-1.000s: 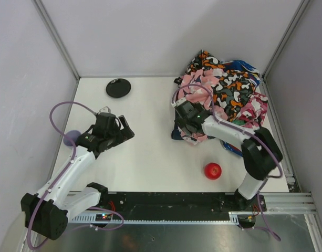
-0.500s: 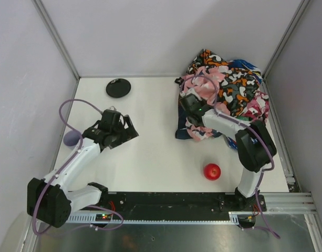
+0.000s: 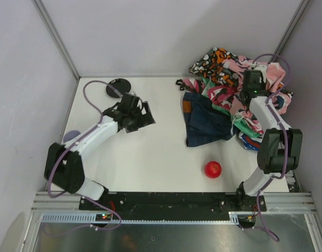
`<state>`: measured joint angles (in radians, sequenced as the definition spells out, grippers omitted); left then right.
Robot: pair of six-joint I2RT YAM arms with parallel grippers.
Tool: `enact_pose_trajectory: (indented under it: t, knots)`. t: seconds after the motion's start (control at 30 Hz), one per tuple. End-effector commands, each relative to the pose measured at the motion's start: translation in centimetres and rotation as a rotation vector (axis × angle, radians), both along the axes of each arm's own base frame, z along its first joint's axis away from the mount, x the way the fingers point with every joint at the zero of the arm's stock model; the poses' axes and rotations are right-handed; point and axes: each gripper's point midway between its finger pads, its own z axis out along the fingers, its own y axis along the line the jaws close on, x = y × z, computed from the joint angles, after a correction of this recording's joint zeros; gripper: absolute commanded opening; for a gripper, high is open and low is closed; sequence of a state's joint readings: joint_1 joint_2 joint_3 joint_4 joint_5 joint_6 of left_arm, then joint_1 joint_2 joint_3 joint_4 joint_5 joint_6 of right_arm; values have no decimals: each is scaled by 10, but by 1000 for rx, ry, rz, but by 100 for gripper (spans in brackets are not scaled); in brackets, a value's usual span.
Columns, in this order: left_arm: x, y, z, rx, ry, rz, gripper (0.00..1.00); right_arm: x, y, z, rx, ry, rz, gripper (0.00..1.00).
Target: Pick out a specific cloth from the pile
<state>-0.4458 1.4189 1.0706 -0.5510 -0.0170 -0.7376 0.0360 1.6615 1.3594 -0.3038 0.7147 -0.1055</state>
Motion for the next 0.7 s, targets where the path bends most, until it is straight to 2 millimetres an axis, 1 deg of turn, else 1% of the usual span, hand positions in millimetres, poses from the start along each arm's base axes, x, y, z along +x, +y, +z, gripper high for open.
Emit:
enact_pose_trajectory:
  t: [0.0, 0.07, 0.13, 0.17, 0.23, 0.33, 0.4, 0.47, 0.57, 0.67]
  knots:
    - [30, -61, 18, -73, -55, -159, 100, 8, -15, -66, 174, 105, -12, 28]
    - [40, -93, 16, -108, -46, -241, 100, 11, -12, -94, 239, 146, 2, 27]
    - [47, -128, 13, -140, -43, -337, 100, 13, -9, -113, 287, 171, 11, 28]
    - [51, -147, 13, -162, -41, -384, 100, 14, -8, -119, 306, 177, 11, 28]
    - [56, -182, 2, -196, -18, -469, 100, 14, -5, -127, 344, 182, 14, 28]
    - [66, -224, -15, -215, -10, -540, 100, 13, -1, -132, 402, 180, 15, 29]
    - [69, -247, -30, -221, 1, -563, 100, 12, 1, -132, 426, 178, 19, 30]
    - [71, -265, -48, -223, 19, -577, 100, 11, 3, -132, 438, 178, 25, 30]
    - [64, -287, -77, -231, 66, -603, 100, 9, 7, -133, 457, 177, 34, 31]
    - [58, -307, -101, -220, 82, -622, 100, 8, 13, -133, 488, 167, 45, 31]
